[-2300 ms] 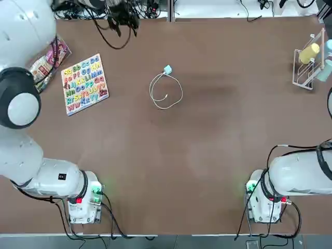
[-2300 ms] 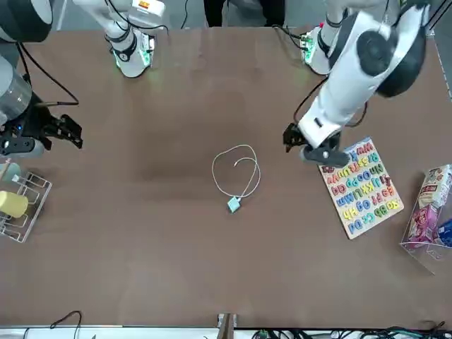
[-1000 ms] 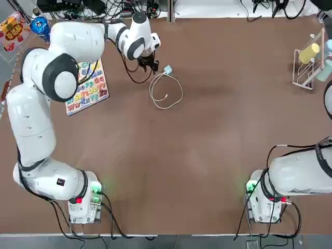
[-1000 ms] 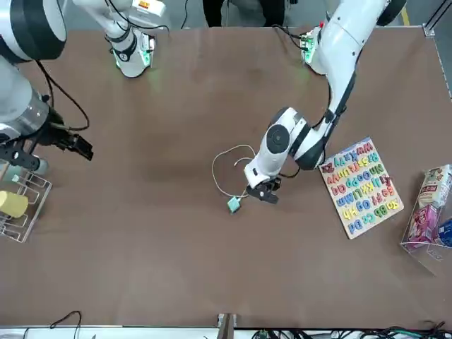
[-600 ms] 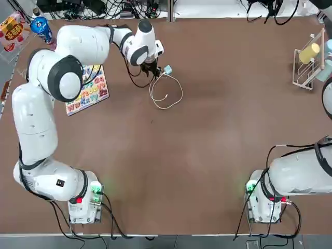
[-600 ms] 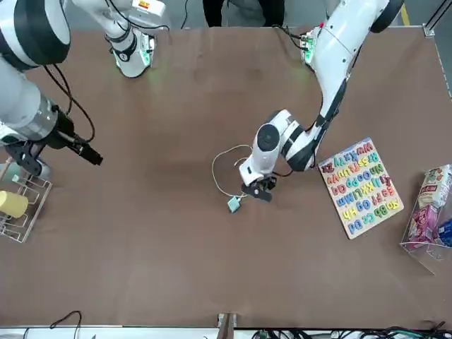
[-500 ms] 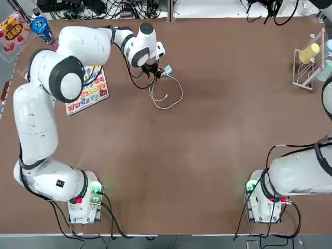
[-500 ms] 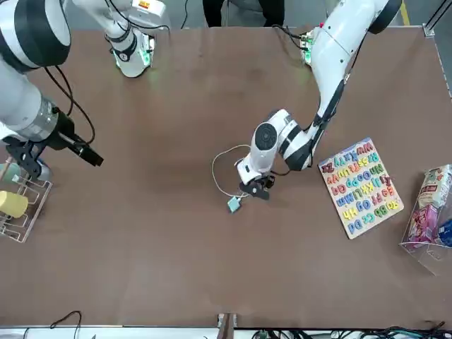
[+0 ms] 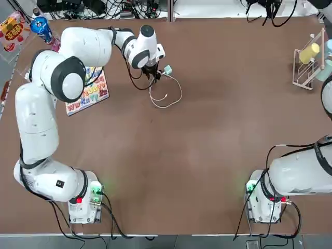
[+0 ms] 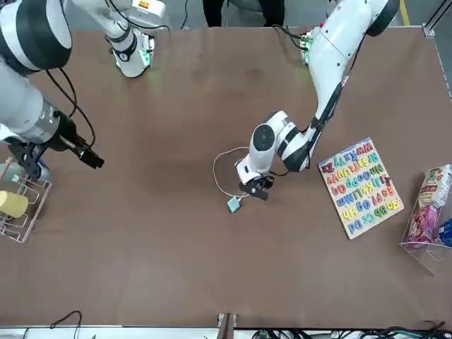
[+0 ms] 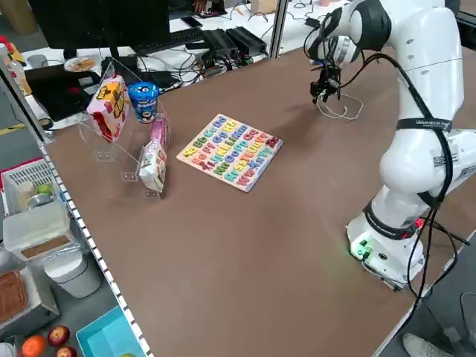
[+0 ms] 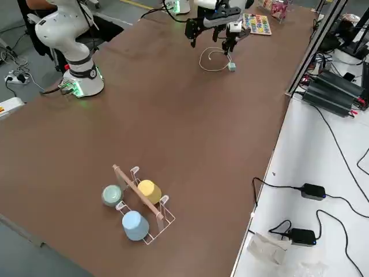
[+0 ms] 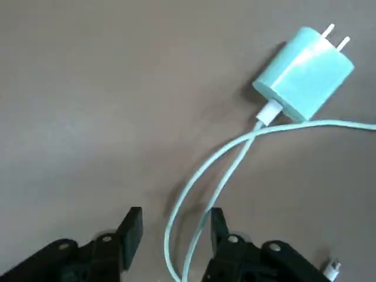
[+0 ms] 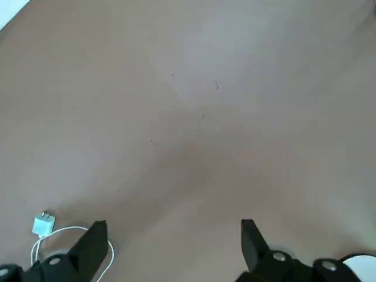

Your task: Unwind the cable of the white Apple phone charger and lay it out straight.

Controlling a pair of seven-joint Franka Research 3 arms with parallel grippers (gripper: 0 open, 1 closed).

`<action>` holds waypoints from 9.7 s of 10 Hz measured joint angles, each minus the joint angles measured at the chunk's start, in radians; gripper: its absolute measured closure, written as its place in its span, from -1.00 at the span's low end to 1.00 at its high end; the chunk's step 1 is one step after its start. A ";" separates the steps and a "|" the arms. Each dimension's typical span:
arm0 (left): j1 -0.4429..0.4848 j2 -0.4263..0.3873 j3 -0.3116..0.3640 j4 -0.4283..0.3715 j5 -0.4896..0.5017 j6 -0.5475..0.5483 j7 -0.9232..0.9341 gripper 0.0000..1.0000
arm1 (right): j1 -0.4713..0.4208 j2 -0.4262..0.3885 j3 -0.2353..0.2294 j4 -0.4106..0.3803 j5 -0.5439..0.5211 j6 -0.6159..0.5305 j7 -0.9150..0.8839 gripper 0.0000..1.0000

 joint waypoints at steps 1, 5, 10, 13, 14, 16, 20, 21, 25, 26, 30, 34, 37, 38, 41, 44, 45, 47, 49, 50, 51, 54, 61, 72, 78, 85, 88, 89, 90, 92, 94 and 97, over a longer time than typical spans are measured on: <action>0.003 0.000 0.000 0.005 0.000 0.000 0.000 -0.14 | 0.016 0.012 0.000 0.000 0.000 0.005 0.006 -1.00; 0.009 -0.001 0.000 0.035 0.000 -0.002 0.000 -0.10 | 0.097 0.078 0.001 -0.001 -0.009 0.063 0.052 -1.00; 0.011 0.008 0.002 0.031 0.000 -0.005 0.000 -0.04 | 0.140 0.126 -0.002 0.002 -0.035 0.112 0.141 -1.00; 0.004 0.024 0.001 0.030 0.000 -0.005 0.000 0.05 | 0.139 0.126 -0.006 0.006 -0.036 0.111 0.143 -1.00; -0.002 0.024 0.001 0.029 0.000 -0.005 -0.006 0.06 | 0.139 0.126 -0.008 0.006 -0.036 0.111 0.143 -1.00; -0.005 0.027 0.001 0.028 0.000 -0.005 -0.017 0.09 | 0.139 0.126 -0.009 0.006 -0.036 0.111 0.144 -1.00; -0.005 0.046 0.001 0.027 0.000 -0.005 -0.017 0.27 | 0.139 0.126 -0.009 0.006 -0.036 0.111 0.144 -1.00; -0.005 0.046 0.001 0.028 0.001 -0.005 -0.017 0.38 | 0.139 0.126 -0.009 0.006 -0.036 0.111 0.144 -1.00; 0.005 0.039 -0.001 0.038 0.002 -0.034 -0.018 0.94 | 0.139 0.126 -0.009 0.006 -0.036 0.110 0.144 -1.00; 0.007 0.030 -0.003 0.043 0.002 -0.057 -0.018 0.93 | 0.139 0.126 -0.009 0.006 -0.036 0.110 0.145 -1.00; 0.010 -0.044 -0.043 0.050 0.002 -0.277 -0.018 0.93 | 0.150 0.135 -0.006 0.005 -0.036 0.138 0.224 -1.00; 0.009 -0.172 -0.095 0.054 0.002 -0.553 0.013 0.93 | 0.259 0.253 -0.002 -0.001 -0.043 0.281 0.456 -1.00; 0.010 -0.226 -0.134 0.052 -0.004 -0.671 0.022 0.93 | 0.297 0.308 -0.002 0.004 -0.049 0.355 0.581 -1.00; 0.010 -0.236 -0.159 0.051 -0.016 -0.698 0.019 0.93 | 0.314 0.320 -0.002 0.013 -0.050 0.362 0.609 -1.00; 0.004 -0.285 -0.231 0.026 -0.044 -0.771 0.000 0.93 | 0.347 0.348 -0.002 0.051 -0.059 0.363 0.648 -1.00; -0.007 -0.286 -0.242 -0.010 -0.045 -0.846 0.011 0.93 | 0.346 0.352 -0.006 0.054 -0.061 0.362 0.648 -1.00; -0.006 -0.264 -0.241 -0.018 -0.045 -0.846 0.020 0.93 | 0.348 0.359 -0.005 0.058 -0.061 0.363 0.648 -1.00; -0.004 -0.240 -0.254 -0.020 -0.046 -0.846 0.021 0.93 | 0.375 0.403 -0.005 0.106 -0.090 0.362 0.678 -1.00; 0.001 -0.260 -0.310 -0.011 -0.050 -0.887 0.016 0.93 | 0.403 0.458 -0.005 0.160 -0.115 0.363 0.713 -1.00; 0.000 -0.286 -0.333 -0.011 -0.066 -0.903 0.014 0.93 | 0.414 0.480 -0.005 0.183 -0.117 0.363 0.722 -1.00; 0.001 -0.321 -0.350 -0.015 -0.086 -0.912 0.014 0.93 | 0.429 0.501 -0.005 0.207 -0.119 0.364 0.729 -1.00; 0.002 -0.442 -0.400 -0.041 -0.180 -0.920 0.014 0.93 | 0.489 0.582 -0.006 0.285 -0.152 0.367 0.737 -1.00; 0.000 -0.603 -0.561 -0.056 -0.342 -0.917 -0.016 0.93 | 0.609 0.774 -0.048 0.473 -0.182 0.439 0.732 -1.00; -0.004 -0.621 -0.615 -0.054 -0.379 -0.900 -0.031 0.93 | 0.679 0.900 -0.050 0.539 -0.210 0.541 0.727 -1.00; -0.004 -0.639 -0.618 -0.032 -0.406 -0.900 -0.034 0.93 | 0.679 0.922 -0.049 0.549 -0.210 0.595 0.776 -1.00; -0.004 -0.639 -0.618 -0.032 -0.406 -0.900 -0.034 0.93 | 0.684 0.955 -0.050 0.555 -0.210 0.600 0.777 -1.00; -0.004 -0.639 -0.618 -0.032 -0.406 -0.902 -0.034 0.93 | 0.683 0.955 -0.054 0.557 -0.210 0.600 0.777 -1.00; -0.004 -0.639 -0.618 -0.032 -0.406 -0.902 -0.034 0.93 | 0.683 0.955 -0.056 0.557 -0.210 0.600 0.777 -0.97; -0.004 -0.639 -0.618 -0.032 -0.406 -0.902 -0.034 0.93 | 0.683 0.955 -0.058 0.557 -0.210 0.599 0.777 -0.95; -0.004 -0.639 -0.618 -0.032 -0.406 -0.902 -0.034 0.93 | 0.681 0.955 -0.060 0.557 -0.210 0.599 0.777 -0.86; -0.004 -0.639 -0.618 -0.031 -0.406 -0.902 -0.034 0.93 | 0.679 0.955 -0.061 0.557 -0.210 0.596 0.776 -0.81; -0.003 -0.639 -0.618 -0.029 -0.406 -0.903 -0.034 0.93 | 0.677 0.956 -0.062 0.557 -0.210 0.594 0.774 -0.48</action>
